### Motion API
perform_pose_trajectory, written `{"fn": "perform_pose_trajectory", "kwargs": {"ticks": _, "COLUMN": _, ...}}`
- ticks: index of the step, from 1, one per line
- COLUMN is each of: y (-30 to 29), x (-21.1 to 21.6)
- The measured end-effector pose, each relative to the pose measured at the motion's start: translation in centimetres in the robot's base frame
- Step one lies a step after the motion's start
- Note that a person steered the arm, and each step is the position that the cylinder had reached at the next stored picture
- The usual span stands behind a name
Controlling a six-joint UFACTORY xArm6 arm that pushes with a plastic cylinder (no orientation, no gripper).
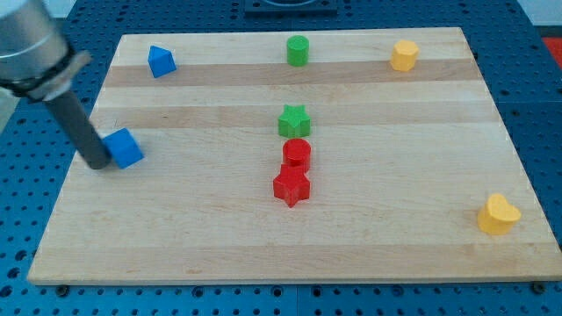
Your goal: Move the blue cube to the bottom side of the red star
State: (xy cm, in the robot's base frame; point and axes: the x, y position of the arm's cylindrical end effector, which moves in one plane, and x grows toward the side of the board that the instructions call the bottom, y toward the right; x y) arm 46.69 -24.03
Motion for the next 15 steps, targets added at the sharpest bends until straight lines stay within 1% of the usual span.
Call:
{"fn": "perform_pose_trajectory", "kwargs": {"ticks": 1, "y": 3.3, "x": 0.0}}
{"fn": "perform_pose_trajectory", "kwargs": {"ticks": 2, "y": 3.3, "x": 0.1}}
{"fn": "perform_pose_trajectory", "kwargs": {"ticks": 4, "y": -4.5, "x": -0.7}}
{"fn": "perform_pose_trajectory", "kwargs": {"ticks": 5, "y": -2.7, "x": -6.3}}
{"fn": "perform_pose_trajectory", "kwargs": {"ticks": 6, "y": 2.7, "x": -6.2}}
{"fn": "perform_pose_trajectory", "kwargs": {"ticks": 7, "y": 3.4, "x": -4.6}}
{"fn": "perform_pose_trajectory", "kwargs": {"ticks": 8, "y": 7.1, "x": 0.0}}
{"fn": "perform_pose_trajectory", "kwargs": {"ticks": 9, "y": 13.0, "x": 4.7}}
{"fn": "perform_pose_trajectory", "kwargs": {"ticks": 10, "y": 14.4, "x": 4.9}}
{"fn": "perform_pose_trajectory", "kwargs": {"ticks": 11, "y": 14.4, "x": 4.8}}
{"fn": "perform_pose_trajectory", "kwargs": {"ticks": 12, "y": 15.3, "x": 6.3}}
{"fn": "perform_pose_trajectory", "kwargs": {"ticks": 13, "y": 15.7, "x": 6.8}}
{"fn": "perform_pose_trajectory", "kwargs": {"ticks": 15, "y": 14.9, "x": 6.5}}
